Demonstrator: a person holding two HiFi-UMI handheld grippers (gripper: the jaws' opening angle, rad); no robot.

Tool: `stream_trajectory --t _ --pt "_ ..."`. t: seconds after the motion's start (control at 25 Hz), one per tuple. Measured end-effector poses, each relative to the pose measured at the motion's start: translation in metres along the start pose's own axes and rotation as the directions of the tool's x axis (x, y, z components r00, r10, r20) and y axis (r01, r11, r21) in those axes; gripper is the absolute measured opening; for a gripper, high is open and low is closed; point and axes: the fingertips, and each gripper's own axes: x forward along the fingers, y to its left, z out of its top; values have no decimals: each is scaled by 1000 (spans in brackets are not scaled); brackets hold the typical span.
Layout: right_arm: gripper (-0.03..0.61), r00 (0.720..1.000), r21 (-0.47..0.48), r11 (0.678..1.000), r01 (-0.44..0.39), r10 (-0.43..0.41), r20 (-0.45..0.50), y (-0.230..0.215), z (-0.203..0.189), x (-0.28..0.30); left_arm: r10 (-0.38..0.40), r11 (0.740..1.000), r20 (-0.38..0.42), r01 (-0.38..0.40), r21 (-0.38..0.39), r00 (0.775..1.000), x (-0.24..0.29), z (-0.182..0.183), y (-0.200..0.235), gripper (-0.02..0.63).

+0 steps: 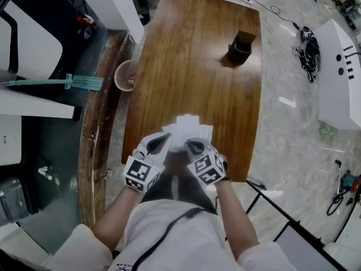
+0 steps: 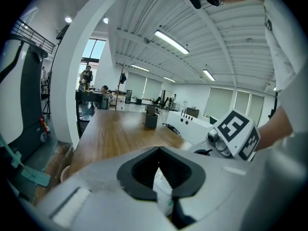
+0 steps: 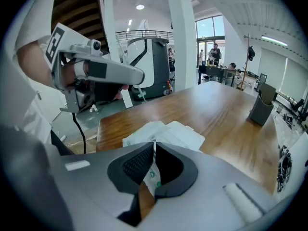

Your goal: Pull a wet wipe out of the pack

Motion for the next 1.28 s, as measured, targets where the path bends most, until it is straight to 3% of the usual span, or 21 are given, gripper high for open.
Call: stream_trajectory --t 0.2,0.36,0.68,0.84,1.28 --pt "68 999 -45 998 50 -50 -11 -5 0 -1 11 1000 -9 -11 8 1000 -8 -6 3 6" --pt "95 998 -62 997 37 -39 -40 -9 2 0 15 1000 -1 -15 -3 1000 -12 -2 2 6" --pt "93 987 -19 999 -33 30 -158 -17 -4 7 29 1000 8 -29 -7 1000 -17 0 6 6" --pt "32 979 -19 999 -29 24 -204 -18 -5 10 33 999 12 -33 -7 999 -19 2 7 6" --pt "21 994 2 1000 16 -16 -111 -17 13 -6 34 999 55 -34 4 998 -24 25 9 6"
